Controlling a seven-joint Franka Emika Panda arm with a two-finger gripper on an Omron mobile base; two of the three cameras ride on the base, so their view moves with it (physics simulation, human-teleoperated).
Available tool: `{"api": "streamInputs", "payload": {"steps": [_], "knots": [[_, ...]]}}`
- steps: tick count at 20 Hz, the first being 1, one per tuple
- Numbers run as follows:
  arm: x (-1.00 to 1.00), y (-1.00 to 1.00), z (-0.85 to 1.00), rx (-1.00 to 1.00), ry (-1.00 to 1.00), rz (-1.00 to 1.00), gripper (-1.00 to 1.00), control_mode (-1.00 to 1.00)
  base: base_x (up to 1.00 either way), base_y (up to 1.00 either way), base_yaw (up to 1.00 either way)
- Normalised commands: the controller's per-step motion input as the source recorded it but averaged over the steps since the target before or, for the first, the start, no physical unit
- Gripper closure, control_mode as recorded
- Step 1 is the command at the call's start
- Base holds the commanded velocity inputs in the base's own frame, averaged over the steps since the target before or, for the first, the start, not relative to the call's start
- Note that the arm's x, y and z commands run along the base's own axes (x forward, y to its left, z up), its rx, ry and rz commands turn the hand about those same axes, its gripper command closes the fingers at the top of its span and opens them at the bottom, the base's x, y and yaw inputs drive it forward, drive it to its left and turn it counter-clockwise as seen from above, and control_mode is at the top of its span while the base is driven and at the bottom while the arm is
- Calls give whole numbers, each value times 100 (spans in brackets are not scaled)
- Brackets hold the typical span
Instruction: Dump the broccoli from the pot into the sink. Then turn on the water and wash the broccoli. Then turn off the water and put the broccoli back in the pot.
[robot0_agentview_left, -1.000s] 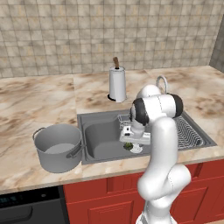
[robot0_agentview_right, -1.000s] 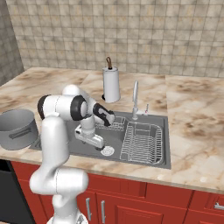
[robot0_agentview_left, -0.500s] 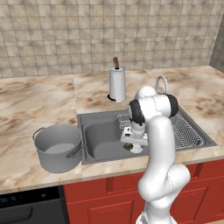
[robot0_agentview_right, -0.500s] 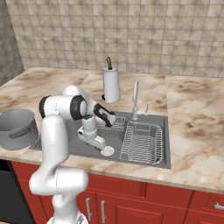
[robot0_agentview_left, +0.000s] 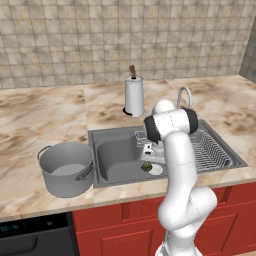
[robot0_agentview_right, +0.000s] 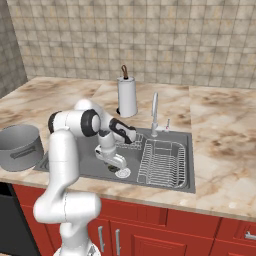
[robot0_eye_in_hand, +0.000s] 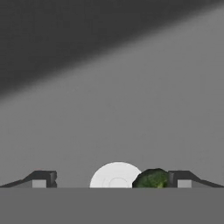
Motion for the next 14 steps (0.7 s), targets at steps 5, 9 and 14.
{"api": "streamInputs", "payload": {"steps": [5,9,14], "knots": [[0,0,-33,0,-10,0,-100,-100,0,0,0],[14,0,-22,0,-16,0,-100,-100,0,0,0],[38,0,-16,0,-21,0,-100,-100,0,0,0]]}}
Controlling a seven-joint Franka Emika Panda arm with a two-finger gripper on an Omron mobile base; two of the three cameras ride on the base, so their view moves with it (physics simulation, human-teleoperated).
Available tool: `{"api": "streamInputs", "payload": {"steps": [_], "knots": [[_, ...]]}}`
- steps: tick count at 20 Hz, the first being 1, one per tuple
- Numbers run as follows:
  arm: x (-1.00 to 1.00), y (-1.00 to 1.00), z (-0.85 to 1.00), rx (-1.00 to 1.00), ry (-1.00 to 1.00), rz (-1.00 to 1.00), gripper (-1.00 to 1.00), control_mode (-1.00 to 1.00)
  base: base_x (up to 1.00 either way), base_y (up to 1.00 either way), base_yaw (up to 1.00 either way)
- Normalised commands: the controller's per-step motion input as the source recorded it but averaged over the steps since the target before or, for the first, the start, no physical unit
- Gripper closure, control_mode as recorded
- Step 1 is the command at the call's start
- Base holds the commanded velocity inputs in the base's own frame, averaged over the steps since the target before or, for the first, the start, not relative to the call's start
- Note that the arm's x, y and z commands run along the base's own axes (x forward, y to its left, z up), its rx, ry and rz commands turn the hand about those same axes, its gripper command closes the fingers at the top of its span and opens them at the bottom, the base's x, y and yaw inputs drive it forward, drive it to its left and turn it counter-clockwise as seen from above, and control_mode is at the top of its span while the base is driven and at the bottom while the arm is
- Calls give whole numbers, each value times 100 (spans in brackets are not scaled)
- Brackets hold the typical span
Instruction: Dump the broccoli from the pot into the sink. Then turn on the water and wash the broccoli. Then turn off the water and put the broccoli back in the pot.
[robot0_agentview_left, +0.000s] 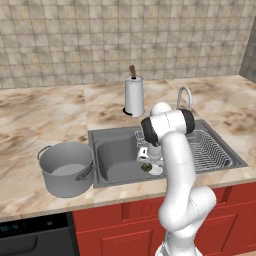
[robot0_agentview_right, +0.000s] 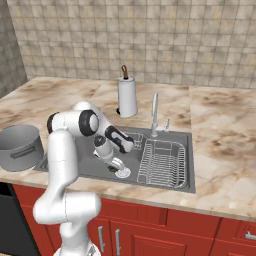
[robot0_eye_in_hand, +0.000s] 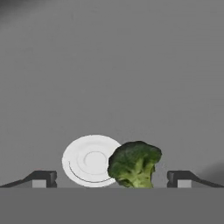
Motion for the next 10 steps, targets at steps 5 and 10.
{"api": "streamInputs", "payload": {"steps": [5,10], "knots": [[36,0,-35,0,-15,1,-100,-100,0,0,0],[36,-13,-53,0,-3,4,-100,-100,0,0,0]]}}
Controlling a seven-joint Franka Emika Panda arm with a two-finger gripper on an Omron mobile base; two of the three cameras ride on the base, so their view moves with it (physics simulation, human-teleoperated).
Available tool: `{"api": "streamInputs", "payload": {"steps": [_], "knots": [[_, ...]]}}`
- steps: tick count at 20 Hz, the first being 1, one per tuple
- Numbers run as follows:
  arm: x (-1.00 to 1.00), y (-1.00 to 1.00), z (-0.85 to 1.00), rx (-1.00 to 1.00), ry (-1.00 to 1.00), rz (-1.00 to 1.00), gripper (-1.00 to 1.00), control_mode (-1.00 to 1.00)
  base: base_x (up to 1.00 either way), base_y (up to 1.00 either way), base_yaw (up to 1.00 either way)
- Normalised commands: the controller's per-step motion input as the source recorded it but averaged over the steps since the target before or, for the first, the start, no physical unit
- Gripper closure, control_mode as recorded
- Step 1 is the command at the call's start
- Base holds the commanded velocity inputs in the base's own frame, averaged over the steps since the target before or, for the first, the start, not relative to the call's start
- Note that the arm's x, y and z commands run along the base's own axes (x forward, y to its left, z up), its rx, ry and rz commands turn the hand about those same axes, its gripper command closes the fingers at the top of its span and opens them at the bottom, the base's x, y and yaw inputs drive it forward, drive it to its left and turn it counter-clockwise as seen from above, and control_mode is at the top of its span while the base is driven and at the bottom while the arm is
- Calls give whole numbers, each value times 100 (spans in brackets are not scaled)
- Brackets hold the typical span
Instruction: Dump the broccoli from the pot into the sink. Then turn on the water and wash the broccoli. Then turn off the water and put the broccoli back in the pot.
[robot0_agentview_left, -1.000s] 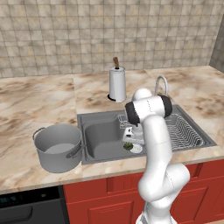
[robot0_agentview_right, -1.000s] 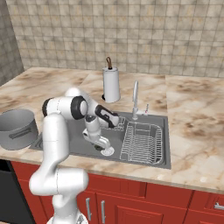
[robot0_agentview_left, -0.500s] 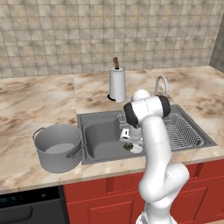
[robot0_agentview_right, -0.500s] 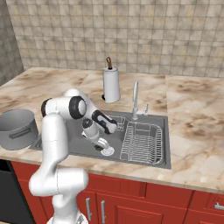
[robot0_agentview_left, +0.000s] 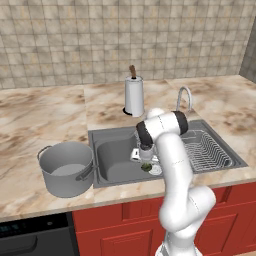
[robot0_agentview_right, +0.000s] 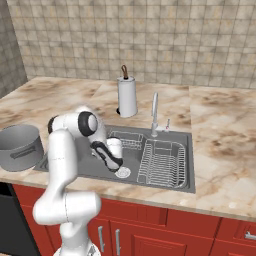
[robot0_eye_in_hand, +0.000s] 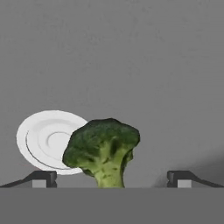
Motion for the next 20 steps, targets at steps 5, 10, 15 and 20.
{"api": "streamInputs", "payload": {"steps": [5,10,15,20], "knots": [[37,-49,-45,0,0,8,-100,-100,0,0,0],[17,-38,-57,0,1,7,-100,-100,0,0,0],[-1,10,-69,0,8,1,-100,-100,0,0,0],[-12,61,-48,0,11,0,100,-100,0,0,0]]}}
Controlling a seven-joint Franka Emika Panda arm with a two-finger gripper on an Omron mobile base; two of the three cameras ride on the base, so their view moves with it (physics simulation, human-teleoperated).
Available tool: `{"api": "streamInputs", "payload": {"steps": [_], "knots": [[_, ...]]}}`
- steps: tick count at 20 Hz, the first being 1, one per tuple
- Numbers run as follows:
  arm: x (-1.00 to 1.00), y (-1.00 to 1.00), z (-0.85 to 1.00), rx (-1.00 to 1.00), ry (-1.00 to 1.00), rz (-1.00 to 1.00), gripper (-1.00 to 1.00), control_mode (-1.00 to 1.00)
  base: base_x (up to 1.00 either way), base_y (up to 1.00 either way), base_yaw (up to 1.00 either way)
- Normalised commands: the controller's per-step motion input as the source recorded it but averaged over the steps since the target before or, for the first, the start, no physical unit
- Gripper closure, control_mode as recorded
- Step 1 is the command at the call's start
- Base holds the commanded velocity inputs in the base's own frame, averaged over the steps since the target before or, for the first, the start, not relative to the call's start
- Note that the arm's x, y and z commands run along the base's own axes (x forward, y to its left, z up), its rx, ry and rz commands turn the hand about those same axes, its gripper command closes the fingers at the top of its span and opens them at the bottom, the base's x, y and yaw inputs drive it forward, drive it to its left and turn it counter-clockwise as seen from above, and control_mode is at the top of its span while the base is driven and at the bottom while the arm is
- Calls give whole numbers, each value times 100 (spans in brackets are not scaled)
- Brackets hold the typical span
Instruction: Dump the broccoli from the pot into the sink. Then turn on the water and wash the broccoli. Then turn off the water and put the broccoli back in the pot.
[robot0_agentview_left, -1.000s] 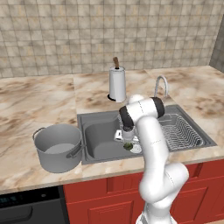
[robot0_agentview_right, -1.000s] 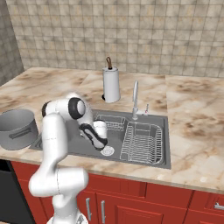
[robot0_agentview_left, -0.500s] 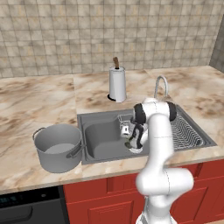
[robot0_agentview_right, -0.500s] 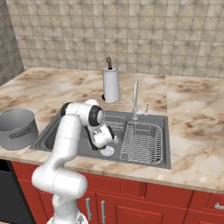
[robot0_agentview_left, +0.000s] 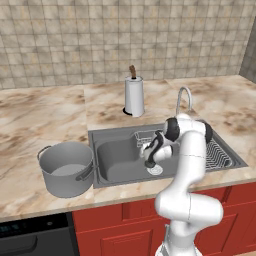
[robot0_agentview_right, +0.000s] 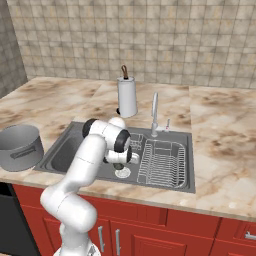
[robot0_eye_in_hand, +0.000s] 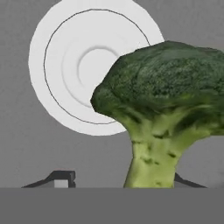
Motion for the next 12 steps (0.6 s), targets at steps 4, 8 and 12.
{"api": "streamInputs", "payload": {"steps": [4,8,12], "knots": [[-44,40,-22,0,3,0,100,-100,0,0,0],[-100,22,-3,0,-11,-7,100,-100,0,0,0],[-100,18,0,0,-31,-12,100,-100,0,0,0]]}}
